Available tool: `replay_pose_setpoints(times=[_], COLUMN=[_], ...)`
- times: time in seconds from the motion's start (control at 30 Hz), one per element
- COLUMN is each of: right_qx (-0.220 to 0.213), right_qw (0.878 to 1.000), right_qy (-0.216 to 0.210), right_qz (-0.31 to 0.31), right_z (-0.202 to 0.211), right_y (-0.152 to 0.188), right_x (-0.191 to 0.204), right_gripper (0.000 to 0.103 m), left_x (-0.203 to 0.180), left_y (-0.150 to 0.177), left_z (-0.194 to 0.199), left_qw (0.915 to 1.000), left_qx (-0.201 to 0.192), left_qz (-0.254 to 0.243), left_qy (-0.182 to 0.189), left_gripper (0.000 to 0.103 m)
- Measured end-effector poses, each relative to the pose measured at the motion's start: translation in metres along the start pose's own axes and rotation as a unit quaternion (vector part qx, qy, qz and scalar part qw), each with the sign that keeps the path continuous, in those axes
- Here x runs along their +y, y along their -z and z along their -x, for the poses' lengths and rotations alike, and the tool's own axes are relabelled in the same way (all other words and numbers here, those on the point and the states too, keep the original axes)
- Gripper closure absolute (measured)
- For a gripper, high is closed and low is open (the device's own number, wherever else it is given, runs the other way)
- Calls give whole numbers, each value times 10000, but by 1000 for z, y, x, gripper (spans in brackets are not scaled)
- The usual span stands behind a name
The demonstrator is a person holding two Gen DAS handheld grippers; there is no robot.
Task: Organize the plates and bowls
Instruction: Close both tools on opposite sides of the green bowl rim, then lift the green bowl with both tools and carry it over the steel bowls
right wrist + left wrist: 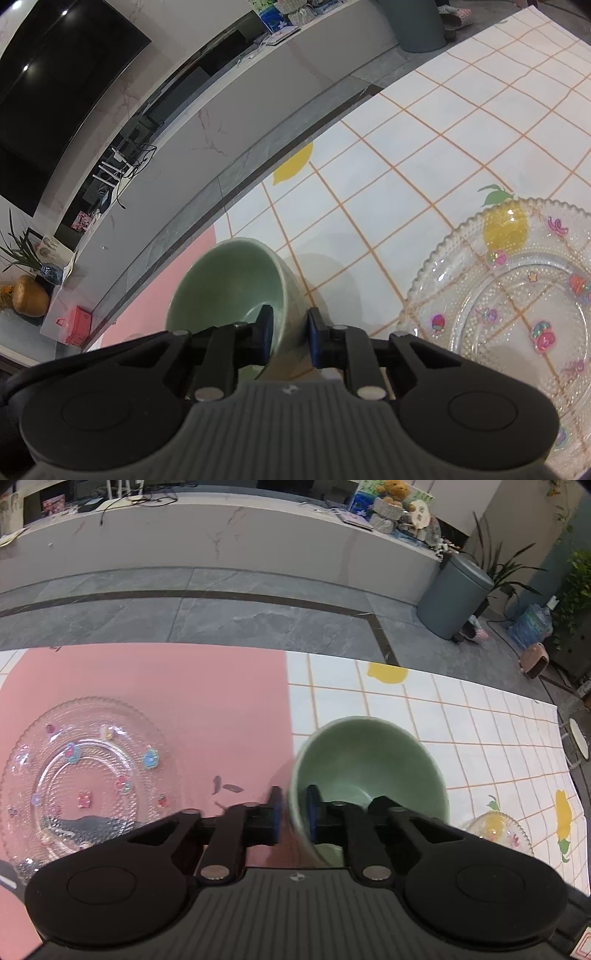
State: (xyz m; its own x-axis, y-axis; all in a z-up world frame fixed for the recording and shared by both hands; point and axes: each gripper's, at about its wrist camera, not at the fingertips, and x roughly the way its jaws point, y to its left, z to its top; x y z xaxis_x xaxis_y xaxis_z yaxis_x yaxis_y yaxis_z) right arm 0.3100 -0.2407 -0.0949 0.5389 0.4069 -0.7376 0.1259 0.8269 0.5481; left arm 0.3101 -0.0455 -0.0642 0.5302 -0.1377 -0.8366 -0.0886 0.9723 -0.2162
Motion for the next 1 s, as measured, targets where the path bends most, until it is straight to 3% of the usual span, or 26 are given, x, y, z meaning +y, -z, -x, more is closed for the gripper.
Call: replay_pose_setpoints(times=[0.37, 0.6, 1.0], right_qx=[280, 320, 309], right_qw=[9996, 9995, 9990], right_qy=[79, -56, -295], right_qz=[18, 14, 92], right_z=[12, 41, 99], right_y=[1, 5, 20], right_x=[4, 7, 13], right_gripper=[91, 92, 92], left_x=[-6, -14, -20], left_y=[0, 3, 27], left_z=[21, 49, 98], left_qw=[9996, 9991, 9992], left_qx=[102, 99, -96], left_qz=[-102, -180, 92], left_qy=[-239, -374, -377], left_gripper=[94, 94, 93])
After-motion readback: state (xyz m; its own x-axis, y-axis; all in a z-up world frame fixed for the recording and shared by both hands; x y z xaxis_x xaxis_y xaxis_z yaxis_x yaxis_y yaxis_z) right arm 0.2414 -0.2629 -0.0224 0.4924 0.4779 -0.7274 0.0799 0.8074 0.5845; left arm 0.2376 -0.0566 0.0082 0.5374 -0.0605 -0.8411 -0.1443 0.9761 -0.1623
